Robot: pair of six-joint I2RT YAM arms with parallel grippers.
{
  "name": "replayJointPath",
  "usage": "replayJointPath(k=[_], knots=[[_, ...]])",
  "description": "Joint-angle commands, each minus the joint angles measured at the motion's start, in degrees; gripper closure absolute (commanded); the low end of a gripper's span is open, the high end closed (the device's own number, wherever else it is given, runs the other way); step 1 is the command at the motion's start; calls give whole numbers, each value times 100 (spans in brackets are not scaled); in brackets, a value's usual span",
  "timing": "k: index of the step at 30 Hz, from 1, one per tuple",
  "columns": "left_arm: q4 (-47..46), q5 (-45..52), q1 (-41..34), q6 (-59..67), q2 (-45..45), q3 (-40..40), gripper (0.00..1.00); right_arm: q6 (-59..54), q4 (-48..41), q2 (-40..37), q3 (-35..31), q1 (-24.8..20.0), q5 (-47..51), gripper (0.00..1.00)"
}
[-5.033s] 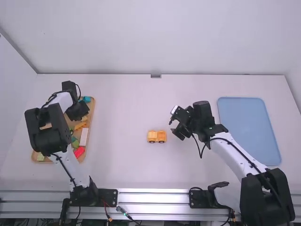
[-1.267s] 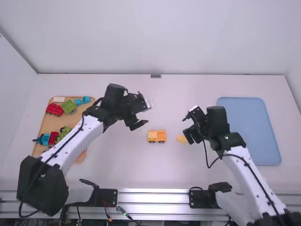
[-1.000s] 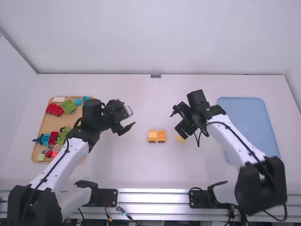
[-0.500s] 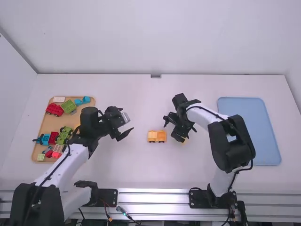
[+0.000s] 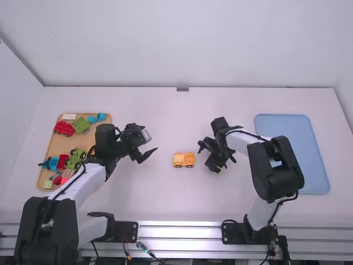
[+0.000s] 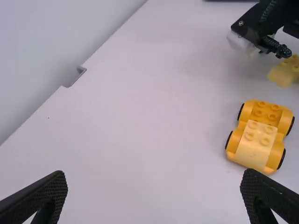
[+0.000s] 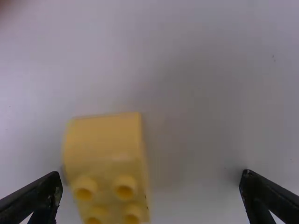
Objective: Assemble lego blocks to make yellow taxi
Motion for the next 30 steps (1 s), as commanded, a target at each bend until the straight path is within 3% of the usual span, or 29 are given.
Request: replayJointPath(k=[1,3,9,10,16,26,30], knots=[[13,170,0,-42,55,9,1,-50,28,-122,-46,76,-140,1],[15,168,4,-39,55,9,1,-48,61,-122,-48,186,-72,2],[37,164,4,-39,52,9,1,15,70,-177,-48,409,68,24],[37,170,4,-42,55,9,1,17,15,-216,-48,459,103,32],[37,170,-4,-42,52,9,1,55,-55,-328,-48,439,76,50],[37,190,4,-42,52,9,1,251,-76,-330,-50,452,-114,63],[35,192,-9,-42,55,9,1,455,-179,-330,-50,479,-74,63]])
